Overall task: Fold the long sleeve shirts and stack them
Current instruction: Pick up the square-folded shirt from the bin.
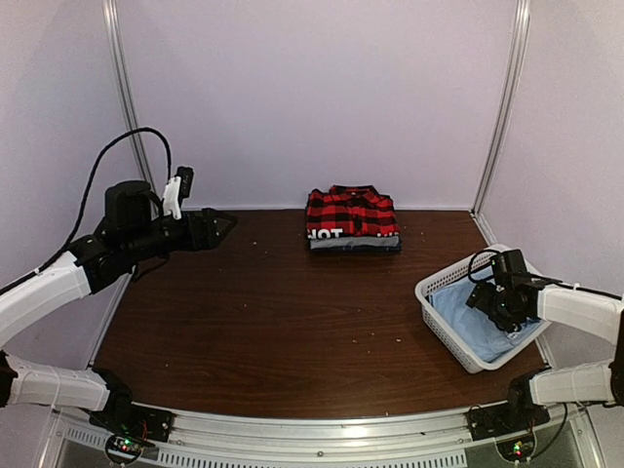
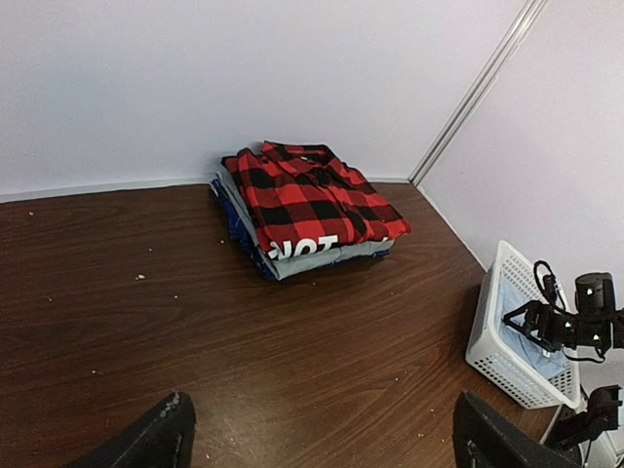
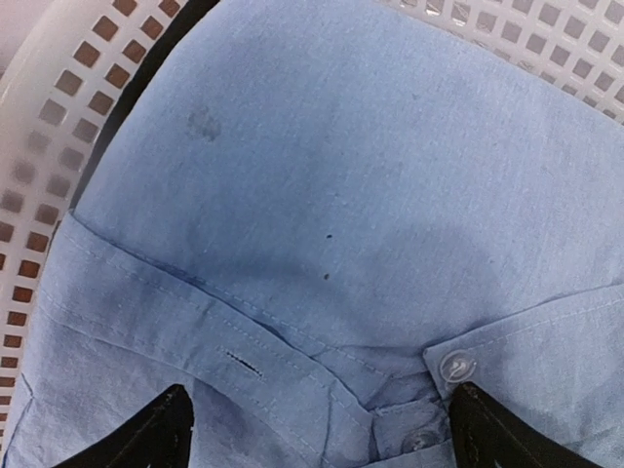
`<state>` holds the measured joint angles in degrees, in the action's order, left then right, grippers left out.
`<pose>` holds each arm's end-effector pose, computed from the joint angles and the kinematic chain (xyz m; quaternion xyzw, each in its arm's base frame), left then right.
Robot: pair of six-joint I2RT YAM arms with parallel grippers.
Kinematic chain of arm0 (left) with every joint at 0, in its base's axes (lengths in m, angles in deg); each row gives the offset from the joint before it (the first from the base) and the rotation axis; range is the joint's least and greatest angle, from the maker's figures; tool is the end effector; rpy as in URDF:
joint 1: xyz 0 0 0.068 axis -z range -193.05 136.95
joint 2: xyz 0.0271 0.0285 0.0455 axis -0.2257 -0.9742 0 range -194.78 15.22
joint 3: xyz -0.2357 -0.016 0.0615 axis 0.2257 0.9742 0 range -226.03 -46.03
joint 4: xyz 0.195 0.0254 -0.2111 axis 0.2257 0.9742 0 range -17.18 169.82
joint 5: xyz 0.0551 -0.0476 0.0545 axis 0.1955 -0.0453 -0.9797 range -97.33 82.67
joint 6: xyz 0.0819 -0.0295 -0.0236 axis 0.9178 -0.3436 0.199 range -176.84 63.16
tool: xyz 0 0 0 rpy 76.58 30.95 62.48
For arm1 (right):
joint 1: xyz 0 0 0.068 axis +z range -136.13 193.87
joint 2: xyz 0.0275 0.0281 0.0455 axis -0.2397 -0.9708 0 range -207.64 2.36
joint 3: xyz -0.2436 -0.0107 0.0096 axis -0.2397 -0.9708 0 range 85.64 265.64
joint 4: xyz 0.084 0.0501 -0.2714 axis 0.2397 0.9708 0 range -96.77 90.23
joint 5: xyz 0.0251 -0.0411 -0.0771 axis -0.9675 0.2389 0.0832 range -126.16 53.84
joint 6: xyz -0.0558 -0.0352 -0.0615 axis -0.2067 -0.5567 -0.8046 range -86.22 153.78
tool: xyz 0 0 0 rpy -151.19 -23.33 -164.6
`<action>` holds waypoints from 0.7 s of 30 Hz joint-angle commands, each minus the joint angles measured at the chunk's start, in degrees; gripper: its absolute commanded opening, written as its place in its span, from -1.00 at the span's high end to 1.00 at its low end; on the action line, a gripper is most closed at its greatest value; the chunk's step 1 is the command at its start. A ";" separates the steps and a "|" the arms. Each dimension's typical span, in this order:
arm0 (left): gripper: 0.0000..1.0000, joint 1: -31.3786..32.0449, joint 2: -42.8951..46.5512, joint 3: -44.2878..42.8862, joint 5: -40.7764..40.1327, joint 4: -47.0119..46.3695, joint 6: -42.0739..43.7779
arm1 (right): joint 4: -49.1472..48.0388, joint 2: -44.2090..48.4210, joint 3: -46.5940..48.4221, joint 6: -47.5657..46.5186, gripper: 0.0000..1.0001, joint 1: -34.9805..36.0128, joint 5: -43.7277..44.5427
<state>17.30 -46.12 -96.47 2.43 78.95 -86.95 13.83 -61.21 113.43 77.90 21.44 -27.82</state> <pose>0.2817 -0.1808 0.2812 0.0523 0.8010 -0.3573 0.4775 0.2573 0.0224 0.0838 0.3194 0.9000 0.0630 0.2899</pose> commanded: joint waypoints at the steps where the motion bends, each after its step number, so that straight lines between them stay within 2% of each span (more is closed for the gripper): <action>1: -0.93 0.06 2.20 1.26 -2.06 -4.24 -0.35 | -3.62 -0.23 -1.69 0.60 -0.76 -0.35 -4.04; 5: -0.95 0.06 2.30 0.84 -2.41 -3.54 0.26 | -4.87 0.49 -2.29 0.14 -0.45 -0.28 -5.08; 7: -0.95 0.06 2.30 0.79 -2.47 -3.38 0.36 | -5.36 0.93 -2.30 -0.45 -0.20 -0.28 -5.59; 11: -0.95 0.06 2.28 0.78 -2.35 -3.34 0.31 | -5.31 2.36 -1.71 -1.65 0.43 -0.28 -6.20; 14: -0.95 0.06 2.09 0.69 -2.10 -3.37 0.40 | -4.06 3.96 -0.28 -2.88 0.75 -0.28 -6.53; 18: -0.95 0.06 1.54 0.41 -1.95 -2.98 0.32 | -1.92 6.91 3.00 -5.01 1.00 -0.28 -7.39; 21: -0.95 0.06 0.88 0.01 -2.14 -2.33 0.30 | -0.74 9.29 6.06 -6.27 1.00 -0.28 -8.23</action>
<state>17.30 -44.62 -95.79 0.57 78.47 -87.15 11.90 -55.24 114.77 74.10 21.11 -34.40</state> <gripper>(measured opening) 0.976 0.008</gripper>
